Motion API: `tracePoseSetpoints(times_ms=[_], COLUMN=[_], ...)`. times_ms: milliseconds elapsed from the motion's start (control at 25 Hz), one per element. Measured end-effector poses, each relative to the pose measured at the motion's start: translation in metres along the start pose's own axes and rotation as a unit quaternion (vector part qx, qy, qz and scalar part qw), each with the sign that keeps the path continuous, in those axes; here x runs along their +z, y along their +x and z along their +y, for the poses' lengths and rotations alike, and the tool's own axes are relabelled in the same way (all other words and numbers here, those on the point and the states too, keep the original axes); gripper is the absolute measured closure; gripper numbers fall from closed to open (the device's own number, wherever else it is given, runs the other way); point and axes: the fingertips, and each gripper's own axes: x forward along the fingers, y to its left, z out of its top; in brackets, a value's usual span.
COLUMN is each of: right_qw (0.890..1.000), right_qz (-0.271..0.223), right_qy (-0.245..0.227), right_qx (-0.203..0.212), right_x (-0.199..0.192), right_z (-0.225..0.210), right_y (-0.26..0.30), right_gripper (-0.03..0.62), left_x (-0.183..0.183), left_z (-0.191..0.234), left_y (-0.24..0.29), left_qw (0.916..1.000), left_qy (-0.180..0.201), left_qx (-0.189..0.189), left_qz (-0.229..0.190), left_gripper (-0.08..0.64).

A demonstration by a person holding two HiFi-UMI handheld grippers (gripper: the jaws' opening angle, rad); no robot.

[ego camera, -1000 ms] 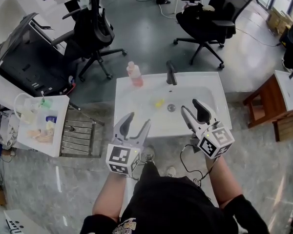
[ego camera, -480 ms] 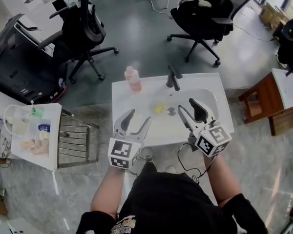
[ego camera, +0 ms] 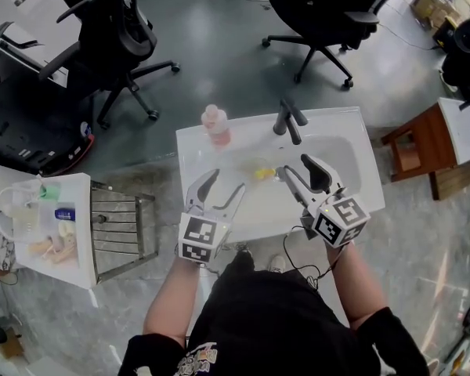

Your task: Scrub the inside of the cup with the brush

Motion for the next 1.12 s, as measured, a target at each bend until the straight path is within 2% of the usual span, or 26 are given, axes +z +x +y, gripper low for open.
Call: tracePoseSetpoints(times_ms=[280,560,840,1000,1120], right_qw=[0.999,0.997,0.996,0.994,0.991], right_qz=[0.03,0.052,0.09,0.112,0.13], right_qy=[0.015,0.018,-0.008,-0.011,-0.012], right_qx=[-0.023,-0.044,-0.025,-0.007,0.012], right_x=[-0.025,-0.039,-0.048,-0.059,-0.068], right_z=[-0.007,-0.016,-0.017,-0.021,-0.026], right_y=[0.024,0.03,0.038,0.044,0.049], right_gripper=[0.365,0.365,0.365,0.365,0.365], left_x=[-0.027,-0.054,-0.076,-0.089,-0.101], left_z=[0.025,0.02,0.008,0.002,-0.003], left_y=[0.023,0.045,0.062,0.074,0.083], left_qw=[0.999,0.9961,0.9922,0.9904,0.9881], left_qy=[-0.015,-0.014,-0.01,-0.009,0.005], left_qx=[-0.032,-0.069,-0.089,-0.088,-0.085], left_qz=[0.026,0.053,0.087,0.105,0.128], left_gripper=[0.319,0.319,0.318,0.318,0.319])
